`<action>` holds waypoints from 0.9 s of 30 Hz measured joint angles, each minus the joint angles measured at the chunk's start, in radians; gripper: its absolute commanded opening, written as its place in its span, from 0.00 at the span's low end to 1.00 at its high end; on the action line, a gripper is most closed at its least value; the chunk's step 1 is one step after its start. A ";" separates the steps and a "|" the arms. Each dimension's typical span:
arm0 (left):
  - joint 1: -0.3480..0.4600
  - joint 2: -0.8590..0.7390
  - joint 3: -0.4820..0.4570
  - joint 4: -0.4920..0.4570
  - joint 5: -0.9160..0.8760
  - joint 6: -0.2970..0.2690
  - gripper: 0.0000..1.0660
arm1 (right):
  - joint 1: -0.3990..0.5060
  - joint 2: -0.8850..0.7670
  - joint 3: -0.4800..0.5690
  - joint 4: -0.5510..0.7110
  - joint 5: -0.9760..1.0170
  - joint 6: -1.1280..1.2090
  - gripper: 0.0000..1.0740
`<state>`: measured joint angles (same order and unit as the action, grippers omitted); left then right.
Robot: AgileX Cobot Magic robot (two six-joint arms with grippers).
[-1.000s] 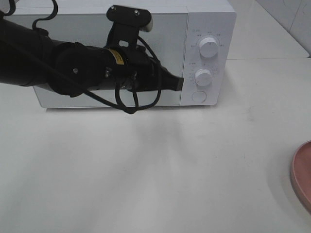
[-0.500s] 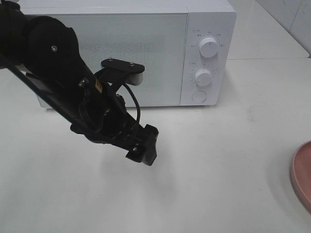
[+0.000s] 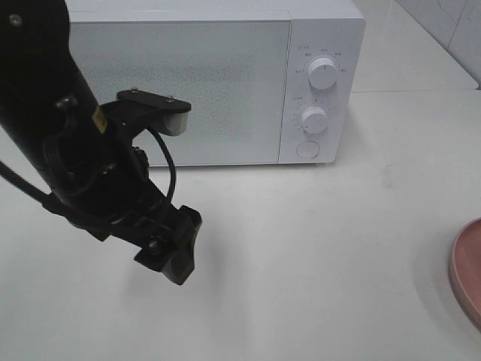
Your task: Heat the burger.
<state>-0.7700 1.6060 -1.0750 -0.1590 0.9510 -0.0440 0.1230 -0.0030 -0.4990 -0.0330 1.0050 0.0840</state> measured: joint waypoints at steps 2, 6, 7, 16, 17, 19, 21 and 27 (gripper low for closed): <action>0.000 -0.011 0.000 0.017 0.011 -0.019 0.93 | 0.000 0.000 0.000 0.000 0.000 0.000 0.70; 0.000 -0.075 0.000 0.132 0.061 -0.106 0.93 | 0.000 0.000 0.000 0.000 0.000 0.000 0.70; 0.015 -0.101 0.000 0.159 0.086 -0.127 0.93 | 0.000 0.000 0.000 0.000 0.000 0.000 0.70; 0.249 -0.213 0.000 0.114 0.187 -0.051 0.93 | 0.000 0.000 0.000 0.000 0.000 0.000 0.70; 0.291 -0.232 0.001 0.107 0.202 -0.033 0.93 | 0.000 0.000 0.000 0.000 0.000 0.000 0.70; 0.371 -0.272 0.011 0.104 0.219 -0.002 0.93 | 0.000 0.000 0.000 0.000 0.000 0.000 0.70; 0.417 -0.298 0.025 0.103 0.220 0.012 0.93 | 0.000 0.000 0.000 0.000 0.000 0.000 0.70; 0.695 -0.498 0.217 0.103 0.211 0.027 0.93 | 0.000 0.000 0.000 0.000 0.000 0.000 0.70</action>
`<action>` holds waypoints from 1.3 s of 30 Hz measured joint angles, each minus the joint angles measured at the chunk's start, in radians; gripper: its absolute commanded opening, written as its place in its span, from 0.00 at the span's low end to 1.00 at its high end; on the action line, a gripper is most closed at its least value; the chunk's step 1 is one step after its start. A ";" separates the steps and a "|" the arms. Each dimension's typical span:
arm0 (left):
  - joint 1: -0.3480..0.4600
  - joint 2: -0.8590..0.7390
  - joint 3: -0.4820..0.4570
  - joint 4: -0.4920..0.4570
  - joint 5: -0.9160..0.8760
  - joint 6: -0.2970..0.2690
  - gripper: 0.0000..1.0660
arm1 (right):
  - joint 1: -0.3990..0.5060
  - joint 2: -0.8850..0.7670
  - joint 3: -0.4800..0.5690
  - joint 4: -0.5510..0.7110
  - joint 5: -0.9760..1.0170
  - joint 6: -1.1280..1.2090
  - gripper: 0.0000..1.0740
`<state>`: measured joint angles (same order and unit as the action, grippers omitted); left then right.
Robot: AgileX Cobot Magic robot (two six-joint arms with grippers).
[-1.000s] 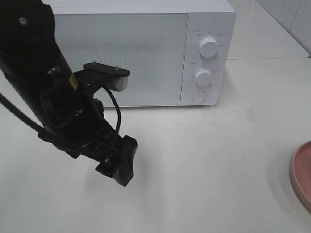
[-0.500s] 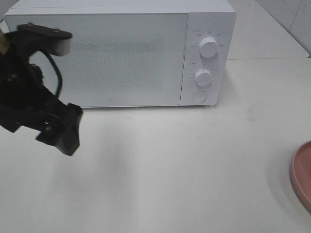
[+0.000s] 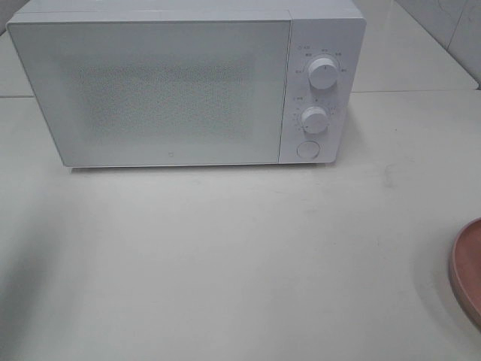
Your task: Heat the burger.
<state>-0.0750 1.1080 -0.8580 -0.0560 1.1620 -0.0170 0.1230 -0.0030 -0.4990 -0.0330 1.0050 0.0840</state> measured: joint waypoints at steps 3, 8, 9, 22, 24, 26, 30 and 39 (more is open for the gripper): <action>0.056 -0.103 0.081 0.000 -0.023 -0.011 0.93 | 0.000 0.000 0.000 0.000 0.000 0.000 0.70; 0.067 -0.285 0.195 0.005 -0.050 -0.015 0.93 | 0.000 0.000 0.000 0.000 0.000 0.000 0.70; 0.069 -0.356 0.236 0.006 -0.059 -0.014 0.93 | 0.000 0.000 0.000 0.000 0.000 0.000 0.70; 0.069 -0.777 0.335 0.008 -0.082 -0.011 0.92 | 0.000 0.000 0.000 0.000 0.000 0.000 0.70; 0.069 -0.841 0.335 0.008 -0.082 -0.011 0.92 | 0.000 0.000 0.000 0.000 0.000 0.000 0.70; 0.069 -0.904 0.335 0.008 -0.082 -0.011 0.92 | 0.000 0.000 0.000 0.000 0.000 0.000 0.70; 0.069 -1.038 0.335 0.008 -0.082 -0.011 0.92 | 0.000 0.000 0.000 0.000 0.000 0.000 0.70; 0.069 -1.113 0.340 0.008 -0.082 -0.011 0.92 | 0.000 0.000 0.000 0.000 0.000 0.000 0.70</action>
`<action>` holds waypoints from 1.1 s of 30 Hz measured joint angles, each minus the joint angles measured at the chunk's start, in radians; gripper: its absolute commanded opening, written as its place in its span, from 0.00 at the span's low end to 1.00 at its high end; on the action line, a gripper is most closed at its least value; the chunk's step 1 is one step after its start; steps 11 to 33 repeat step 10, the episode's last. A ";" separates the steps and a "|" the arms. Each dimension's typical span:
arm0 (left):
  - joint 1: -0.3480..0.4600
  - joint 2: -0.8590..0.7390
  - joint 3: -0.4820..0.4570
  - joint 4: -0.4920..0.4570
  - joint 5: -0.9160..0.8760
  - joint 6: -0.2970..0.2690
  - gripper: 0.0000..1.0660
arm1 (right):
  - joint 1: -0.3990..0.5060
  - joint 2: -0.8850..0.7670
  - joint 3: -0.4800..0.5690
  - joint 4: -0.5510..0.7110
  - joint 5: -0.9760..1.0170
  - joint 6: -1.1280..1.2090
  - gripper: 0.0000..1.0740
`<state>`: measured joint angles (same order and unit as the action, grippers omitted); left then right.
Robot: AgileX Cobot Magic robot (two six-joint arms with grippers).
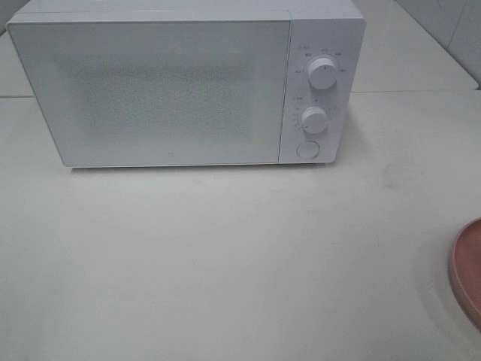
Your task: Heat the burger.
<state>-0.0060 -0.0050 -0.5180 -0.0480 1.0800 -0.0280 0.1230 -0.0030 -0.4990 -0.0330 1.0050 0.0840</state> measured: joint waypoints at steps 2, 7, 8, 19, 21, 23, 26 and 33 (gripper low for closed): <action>0.000 0.000 0.000 0.000 0.000 0.000 0.92 | 0.000 0.000 0.000 0.000 0.000 0.000 0.70; 0.000 0.000 0.000 0.000 0.000 0.000 0.92 | 0.000 0.000 0.000 0.000 0.000 0.000 0.70; 0.000 0.000 0.000 0.000 0.000 0.000 0.92 | 0.000 0.000 0.000 0.000 0.000 0.000 0.70; 0.000 0.000 0.000 0.000 0.000 0.000 0.92 | 0.000 0.000 0.000 0.000 0.000 0.000 0.70; 0.000 0.000 0.000 0.000 0.000 0.000 0.92 | 0.000 0.000 0.000 0.000 0.000 0.000 0.70; 0.000 0.000 0.000 0.000 0.000 0.000 0.92 | 0.000 0.000 0.000 0.000 0.000 0.000 0.70; 0.000 0.000 0.000 0.000 0.000 0.000 0.92 | 0.000 0.000 0.000 0.000 0.000 0.000 0.70; 0.000 0.000 0.000 0.000 0.000 0.000 0.92 | 0.000 0.000 0.000 0.000 0.000 0.000 0.70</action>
